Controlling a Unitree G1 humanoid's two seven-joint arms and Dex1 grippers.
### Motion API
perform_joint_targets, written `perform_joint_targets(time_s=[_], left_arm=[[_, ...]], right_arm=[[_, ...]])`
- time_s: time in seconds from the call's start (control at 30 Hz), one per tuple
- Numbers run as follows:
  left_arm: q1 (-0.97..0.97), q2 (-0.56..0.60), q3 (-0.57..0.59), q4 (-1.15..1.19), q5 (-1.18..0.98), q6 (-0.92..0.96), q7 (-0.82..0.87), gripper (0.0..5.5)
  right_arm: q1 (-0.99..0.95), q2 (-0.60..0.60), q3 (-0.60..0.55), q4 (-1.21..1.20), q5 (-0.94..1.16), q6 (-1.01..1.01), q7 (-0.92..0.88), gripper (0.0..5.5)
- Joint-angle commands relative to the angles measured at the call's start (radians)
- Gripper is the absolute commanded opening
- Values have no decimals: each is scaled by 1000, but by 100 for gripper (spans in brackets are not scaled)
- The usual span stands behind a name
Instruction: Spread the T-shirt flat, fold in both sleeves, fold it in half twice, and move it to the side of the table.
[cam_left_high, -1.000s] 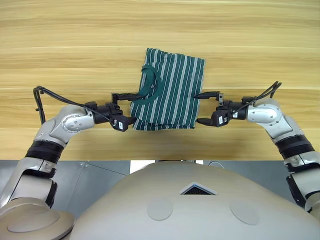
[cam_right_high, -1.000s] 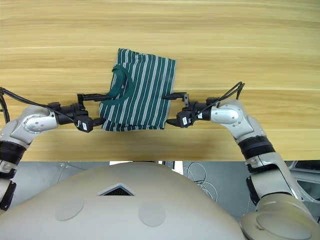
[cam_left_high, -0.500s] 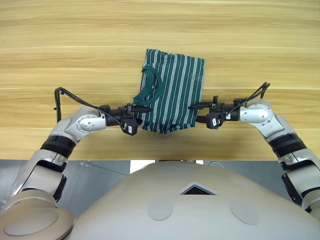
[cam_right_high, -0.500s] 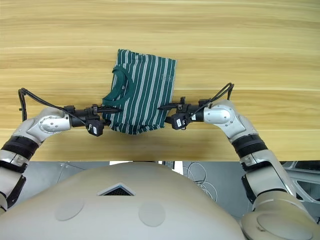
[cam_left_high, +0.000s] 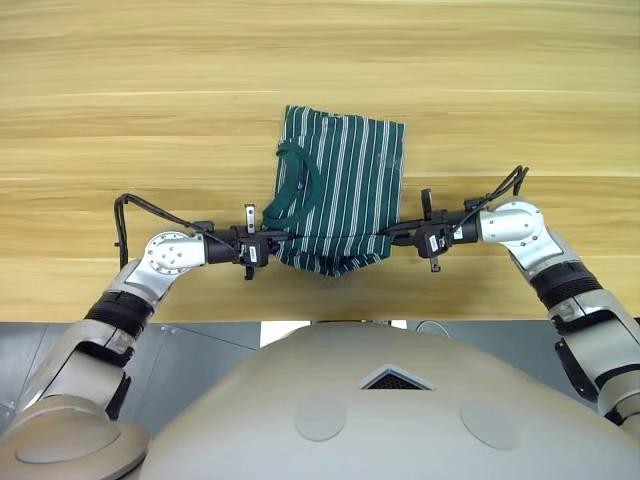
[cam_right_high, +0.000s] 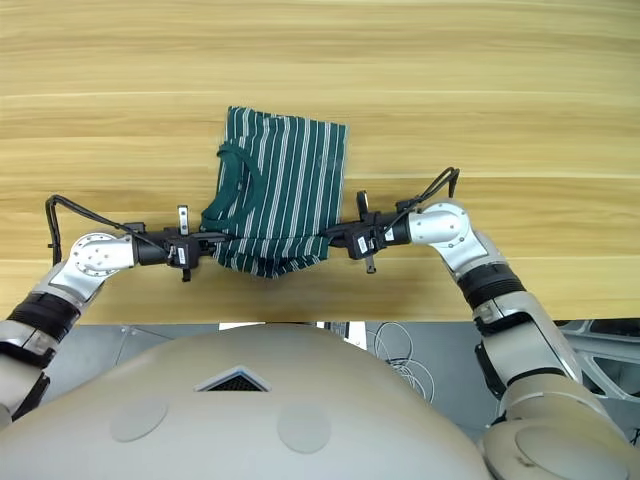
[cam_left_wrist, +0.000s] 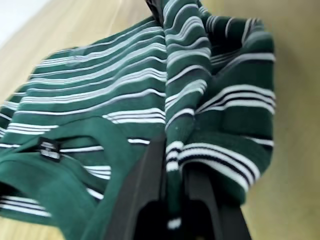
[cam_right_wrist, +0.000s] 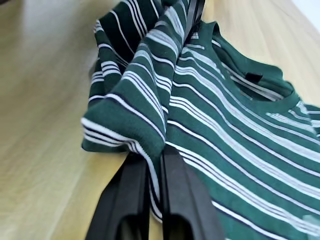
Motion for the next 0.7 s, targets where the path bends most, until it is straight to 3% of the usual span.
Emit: perform_joint_targets(time_s=[0.03, 0.17, 0.27, 0.4, 0.57, 0.7], left_arm=[[138, 108, 60, -319, -231, 234, -50, 0], [289, 178, 119, -601, -303, 483, 32, 0], [286, 159, 114, -650, -252, 646, 65, 0], [83, 65, 91, -541, -210, 829, 24, 0], [-260, -43, 109, -355, -316, 1019, -203, 0], [-397, -135, 105, -198, -303, 1086, -272, 0]], right_arm=[[35, -36, -11, -53, 202, 99, 186, 11], [139, -106, -44, -239, 436, 288, 362, 11], [160, -132, -94, -308, 537, 431, 429, 11], [65, -103, -154, -261, 576, 601, 458, 11], [-193, -52, -72, 7, 536, 775, 469, 11], [-294, 27, -49, 249, 481, 788, 469, 10]])
